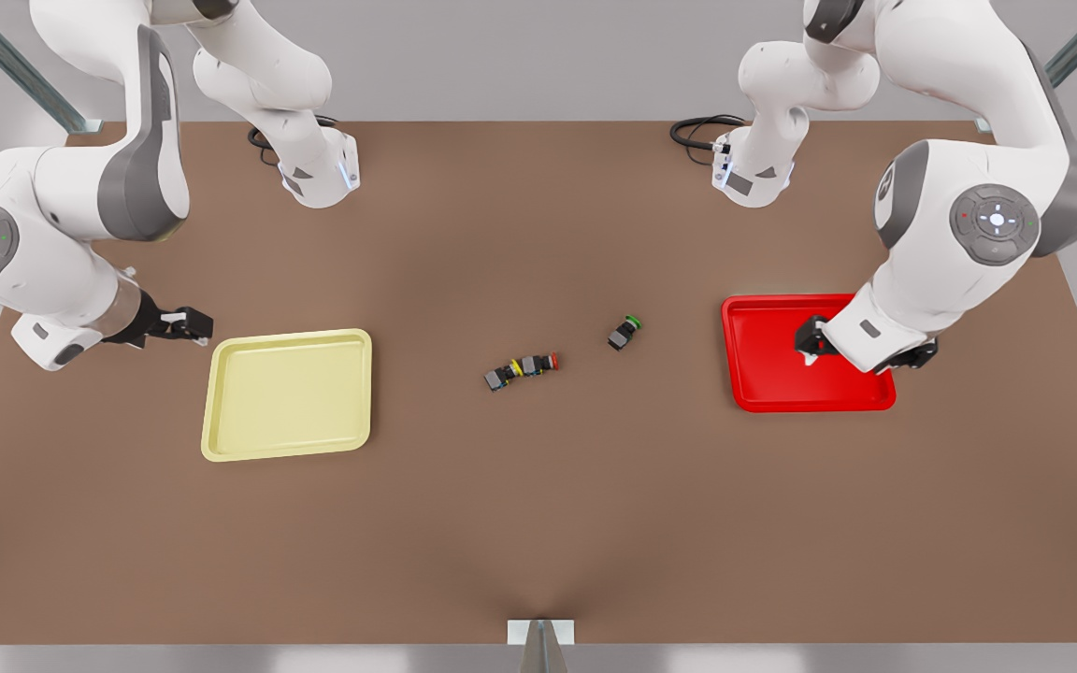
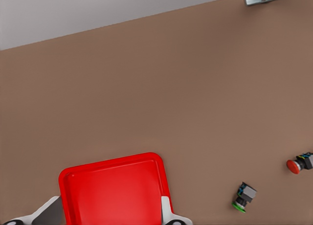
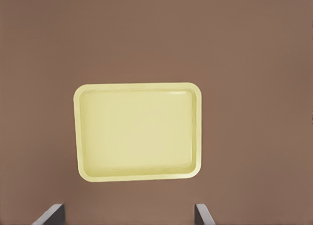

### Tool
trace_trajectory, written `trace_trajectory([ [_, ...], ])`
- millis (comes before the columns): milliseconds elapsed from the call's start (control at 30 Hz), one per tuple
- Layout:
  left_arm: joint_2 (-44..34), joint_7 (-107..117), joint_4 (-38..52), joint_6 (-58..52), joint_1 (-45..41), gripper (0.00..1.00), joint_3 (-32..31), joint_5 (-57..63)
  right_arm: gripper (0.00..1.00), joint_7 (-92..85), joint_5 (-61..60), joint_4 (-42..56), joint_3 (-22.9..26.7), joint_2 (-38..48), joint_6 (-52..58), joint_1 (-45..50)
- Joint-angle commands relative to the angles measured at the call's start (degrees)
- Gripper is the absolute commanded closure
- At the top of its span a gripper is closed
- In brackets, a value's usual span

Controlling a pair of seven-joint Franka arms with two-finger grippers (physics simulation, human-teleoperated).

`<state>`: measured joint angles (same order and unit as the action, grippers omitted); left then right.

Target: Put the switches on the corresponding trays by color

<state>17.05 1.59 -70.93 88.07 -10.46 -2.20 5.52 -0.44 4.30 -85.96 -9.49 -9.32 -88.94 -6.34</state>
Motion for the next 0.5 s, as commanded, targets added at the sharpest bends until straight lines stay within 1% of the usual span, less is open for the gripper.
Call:
trace_trajectory([
  [0, 0.00, 0.17, 0.00, 0.00, 0.00, 0.00, 0.00, 0.28, 0.00, 0.00, -0.08, 0.00, 0.00, 0.00, -0.01, 0.01],
  [100, 0.53, 0.52, -0.09, -0.17, 0.09, 0.00, 0.00, 0.11, 0.00, -0.09, 0.01, -0.09, 0.00, 0.09, 0.08, 0.01],
  [167, 1.41, -0.10, 0.00, -0.44, 0.09, 0.00, 0.00, 0.11, 0.00, 0.00, -0.78, -0.35, -0.62, 0.09, -0.01, 3.17],
  [233, 1.67, -0.18, -0.09, -0.53, 0.09, 0.00, 0.00, 0.11, 0.00, -0.79, -0.78, 0.00, -1.49, -1.75, -2.64, 10.03],
  [300, 1.85, -0.18, -0.09, -0.62, 0.09, 0.00, 0.00, 0.02, 0.00, -2.28, -0.78, -0.26, -4.84, -2.81, -5.63, 11.79],
  [333, 2.02, -0.18, -0.09, -0.62, 0.09, 0.00, 0.00, 0.02, 0.00, -6.93, -0.78, -0.17, -6.15, -3.25, -6.33, 12.31],
  [400, 2.20, -0.18, -0.09, -0.70, 0.18, 0.00, 0.09, 0.02, 0.00, -11.69, -0.08, -0.53, -10.90, -5.27, -9.59, 14.42],
  [433, 2.20, -0.18, -0.09, -1.58, 0.09, 0.00, 0.09, -0.07, 0.00, -13.53, -0.08, -0.44, -11.96, -5.71, -10.55, 15.74],
  [467, 2.37, -0.18, -0.09, -2.11, 0.18, 0.00, 0.09, -0.07, 0.00, -17.31, -0.08, -0.44, -11.96, -7.29, -12.05, 19.17],
])
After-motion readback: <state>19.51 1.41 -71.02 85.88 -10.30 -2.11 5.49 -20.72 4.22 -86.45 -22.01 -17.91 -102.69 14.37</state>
